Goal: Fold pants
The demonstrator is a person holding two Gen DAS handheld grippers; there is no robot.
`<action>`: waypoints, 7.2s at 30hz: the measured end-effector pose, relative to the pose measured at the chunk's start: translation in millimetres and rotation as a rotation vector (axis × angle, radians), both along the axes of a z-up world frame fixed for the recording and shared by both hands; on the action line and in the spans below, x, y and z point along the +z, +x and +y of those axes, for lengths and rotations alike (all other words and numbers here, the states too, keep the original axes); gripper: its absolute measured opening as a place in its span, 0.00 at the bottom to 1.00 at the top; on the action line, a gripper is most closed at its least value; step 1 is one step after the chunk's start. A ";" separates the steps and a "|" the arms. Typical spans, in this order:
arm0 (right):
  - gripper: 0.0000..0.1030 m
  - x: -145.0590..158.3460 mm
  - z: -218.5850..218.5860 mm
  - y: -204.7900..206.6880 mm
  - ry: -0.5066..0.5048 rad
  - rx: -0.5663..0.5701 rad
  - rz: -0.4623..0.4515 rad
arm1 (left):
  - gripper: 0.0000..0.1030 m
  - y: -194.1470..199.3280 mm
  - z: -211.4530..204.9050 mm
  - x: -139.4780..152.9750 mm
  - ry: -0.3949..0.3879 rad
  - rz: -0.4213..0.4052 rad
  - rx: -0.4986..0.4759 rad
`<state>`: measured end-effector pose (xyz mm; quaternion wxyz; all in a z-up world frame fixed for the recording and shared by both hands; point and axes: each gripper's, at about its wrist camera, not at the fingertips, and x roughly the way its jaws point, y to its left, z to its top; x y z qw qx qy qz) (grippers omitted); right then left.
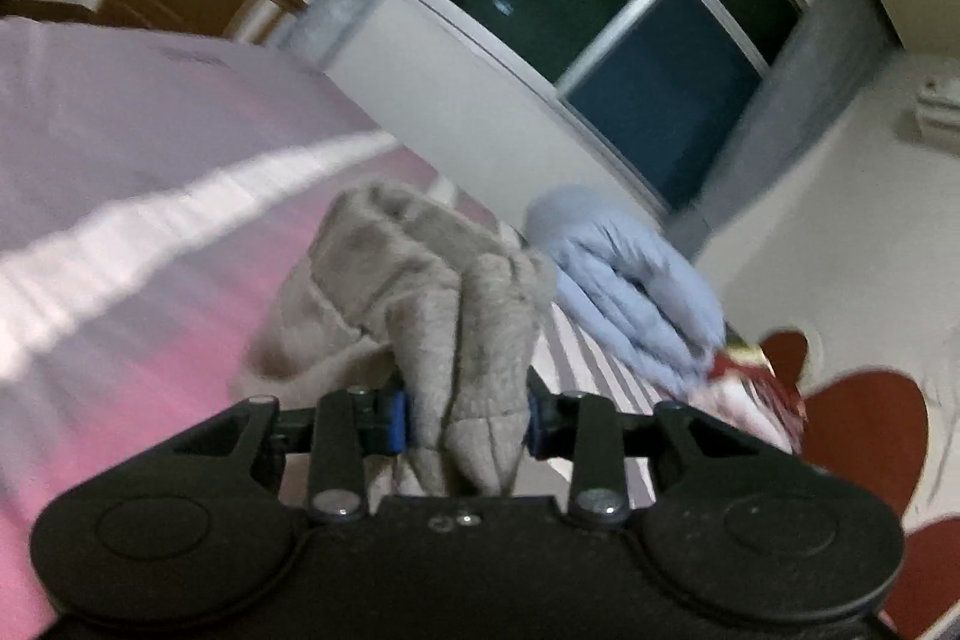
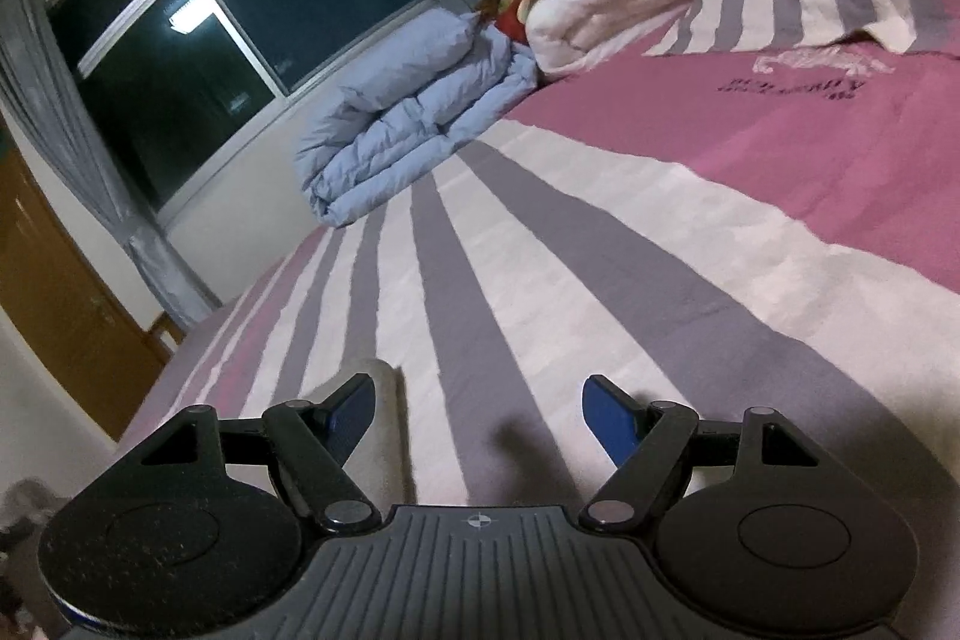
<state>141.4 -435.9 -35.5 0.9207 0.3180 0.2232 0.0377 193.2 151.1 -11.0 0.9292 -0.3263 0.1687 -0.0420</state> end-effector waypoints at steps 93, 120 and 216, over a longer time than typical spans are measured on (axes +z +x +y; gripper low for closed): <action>0.19 13.4 110.0 48.7 0.189 0.272 0.234 | 0.85 -46.2 35.2 -65.9 0.208 0.258 0.240; 0.68 -7.9 42.0 17.0 0.393 0.204 0.203 | 0.89 -47.8 27.8 -63.2 0.232 0.280 0.244; 0.74 0.4 37.4 -41.5 0.204 0.210 0.090 | 0.60 -90.4 -120.5 -45.0 0.513 0.170 -0.237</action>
